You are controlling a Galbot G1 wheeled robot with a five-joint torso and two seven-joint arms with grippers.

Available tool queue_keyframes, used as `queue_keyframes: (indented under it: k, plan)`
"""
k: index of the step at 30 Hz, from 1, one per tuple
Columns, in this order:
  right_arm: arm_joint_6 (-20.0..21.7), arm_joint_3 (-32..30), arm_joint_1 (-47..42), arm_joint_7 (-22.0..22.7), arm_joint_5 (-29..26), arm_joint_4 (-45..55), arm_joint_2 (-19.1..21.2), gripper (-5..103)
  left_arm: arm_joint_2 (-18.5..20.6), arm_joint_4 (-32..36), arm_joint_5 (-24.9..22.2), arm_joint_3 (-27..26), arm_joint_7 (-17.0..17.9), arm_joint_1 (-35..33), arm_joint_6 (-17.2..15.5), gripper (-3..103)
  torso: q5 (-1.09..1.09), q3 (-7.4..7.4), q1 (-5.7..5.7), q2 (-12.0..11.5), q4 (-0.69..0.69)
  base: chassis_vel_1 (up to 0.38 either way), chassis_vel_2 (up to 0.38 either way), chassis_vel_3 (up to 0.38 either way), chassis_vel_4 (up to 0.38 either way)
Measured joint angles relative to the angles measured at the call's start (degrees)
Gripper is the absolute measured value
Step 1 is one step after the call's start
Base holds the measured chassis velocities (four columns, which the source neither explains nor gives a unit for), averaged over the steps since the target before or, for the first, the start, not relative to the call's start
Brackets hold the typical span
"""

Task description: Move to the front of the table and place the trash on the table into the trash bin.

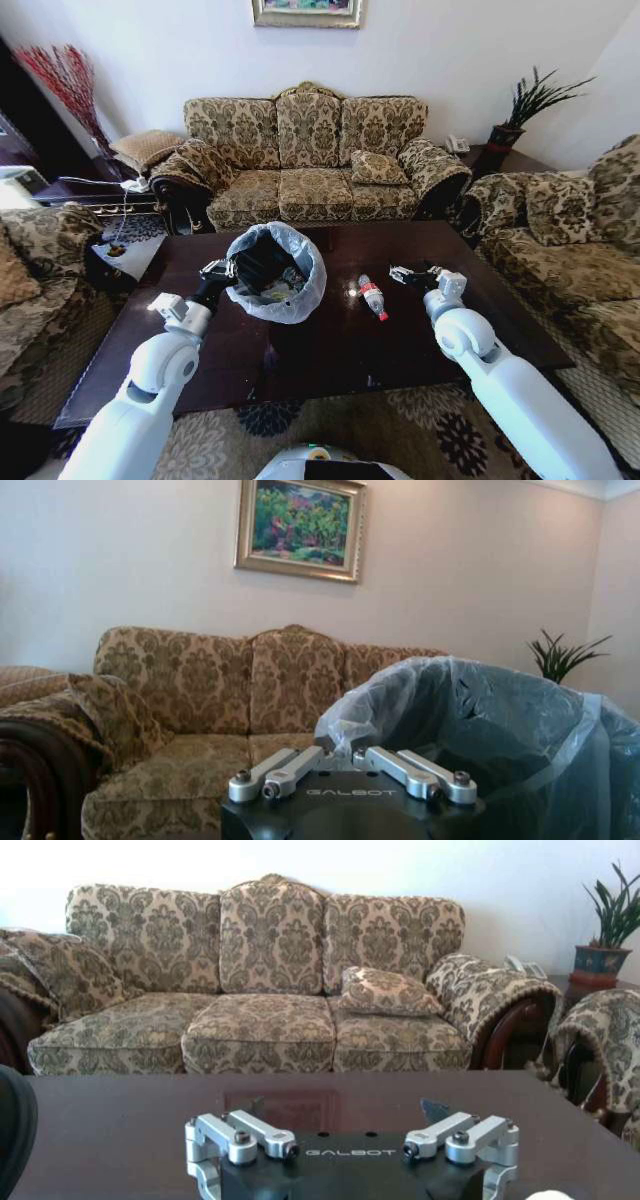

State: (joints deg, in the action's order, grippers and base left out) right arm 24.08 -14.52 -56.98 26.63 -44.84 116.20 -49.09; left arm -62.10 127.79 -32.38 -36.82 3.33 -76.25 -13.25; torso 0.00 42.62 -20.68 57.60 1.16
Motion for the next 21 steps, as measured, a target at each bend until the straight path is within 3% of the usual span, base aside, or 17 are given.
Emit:
queue_keyframes:
  k: [11,15,18,21]
  plan:
    - [0.0,0.0,0.0,0.0,0.0,0.0,0.0,100,0.0,0.0,0.0,0.0,0.0,0.0,-0.02,4,0.0,0.0,0.0,0.0,0.0,0.0,0.0,0.0,0.0]
    - [-0.17,0.0,-0.13,-0.06,1.33,0.31,-0.35,100,0.5,0.02,1.59,0.3,1.67,-0.41,5.39,4,0.02,0.0,0.0,0.0,-0.01,0.0,0.0,0.0,0.0]
    - [-0.45,-0.03,-0.31,-0.23,2.77,0.5,-0.71,100,0.57,0.82,0.6,0.39,1.48,-0.83,6.26,4,0.0,0.0,0.0,0.0,0.01,0.0,0.0,0.0,0.0]
    - [-1.72,-0.23,-1.23,-1.15,8.47,1.5,-2.34,100,0.45,1.18,-0.3,0.46,1.32,-0.88,6.42,4,0.0,0.0,0.0,0.0,-0.01,0.0,0.0,0.0,0.0]
